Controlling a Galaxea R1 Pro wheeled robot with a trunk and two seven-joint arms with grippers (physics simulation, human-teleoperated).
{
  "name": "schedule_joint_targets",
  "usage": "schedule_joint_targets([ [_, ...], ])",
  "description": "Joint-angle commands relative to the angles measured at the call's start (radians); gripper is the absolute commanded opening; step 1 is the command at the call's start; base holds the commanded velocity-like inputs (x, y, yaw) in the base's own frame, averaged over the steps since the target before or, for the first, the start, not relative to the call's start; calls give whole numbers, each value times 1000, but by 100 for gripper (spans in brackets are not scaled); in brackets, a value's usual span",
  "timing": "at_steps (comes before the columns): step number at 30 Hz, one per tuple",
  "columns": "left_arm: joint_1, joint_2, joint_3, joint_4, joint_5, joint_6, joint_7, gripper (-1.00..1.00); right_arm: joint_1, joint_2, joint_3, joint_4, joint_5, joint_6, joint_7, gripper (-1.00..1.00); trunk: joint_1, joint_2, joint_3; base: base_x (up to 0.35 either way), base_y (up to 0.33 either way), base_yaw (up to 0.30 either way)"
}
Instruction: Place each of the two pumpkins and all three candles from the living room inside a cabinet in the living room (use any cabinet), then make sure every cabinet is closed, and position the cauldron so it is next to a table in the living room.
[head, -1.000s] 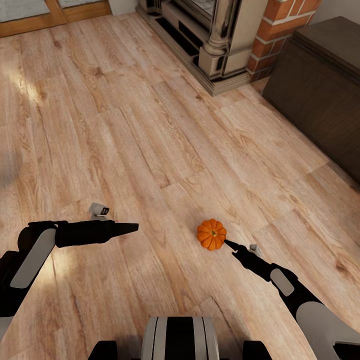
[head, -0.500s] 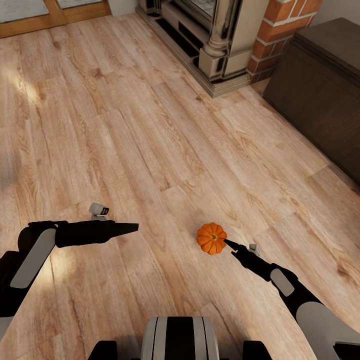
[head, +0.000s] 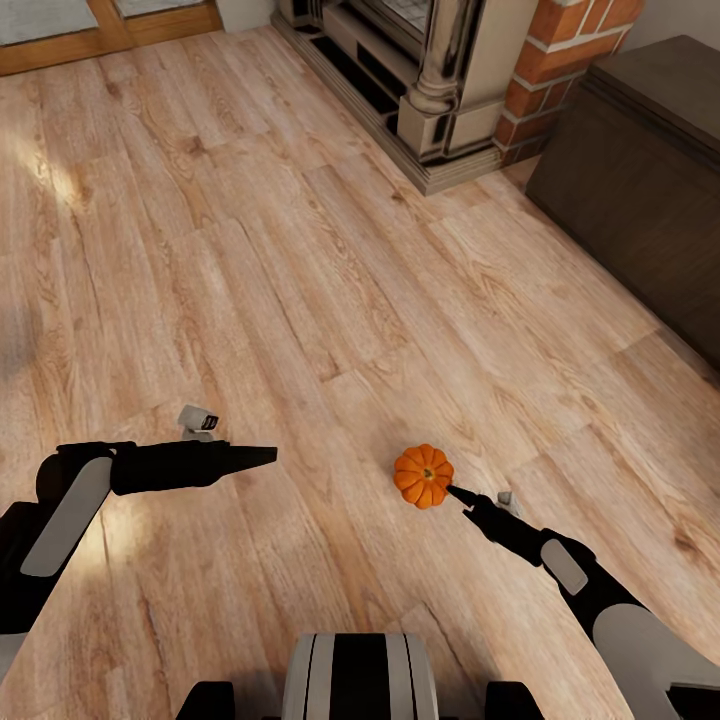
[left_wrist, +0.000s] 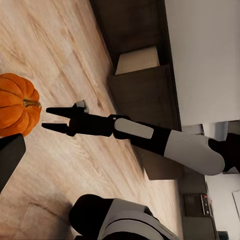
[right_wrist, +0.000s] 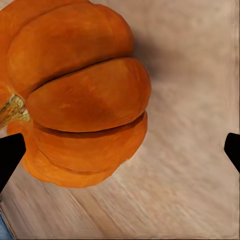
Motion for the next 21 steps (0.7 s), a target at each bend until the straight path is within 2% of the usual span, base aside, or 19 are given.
schedule_joint_targets([
  [1,-1,1,-1,0,0,3,-3,100,0,0,-4,0,2,9,1,100,0,0,-1,-19,0,0],
  [7,-1,-1,-1,0,0,3,-3,100,0,-2,-6,1,21,10,-1,100,0,0,-1,-5,5,0],
  [21,-1,-1,-1,0,-3,3,-2,100,0,-1,-6,2,23,10,1,100,0,0,-1,15,33,0],
])
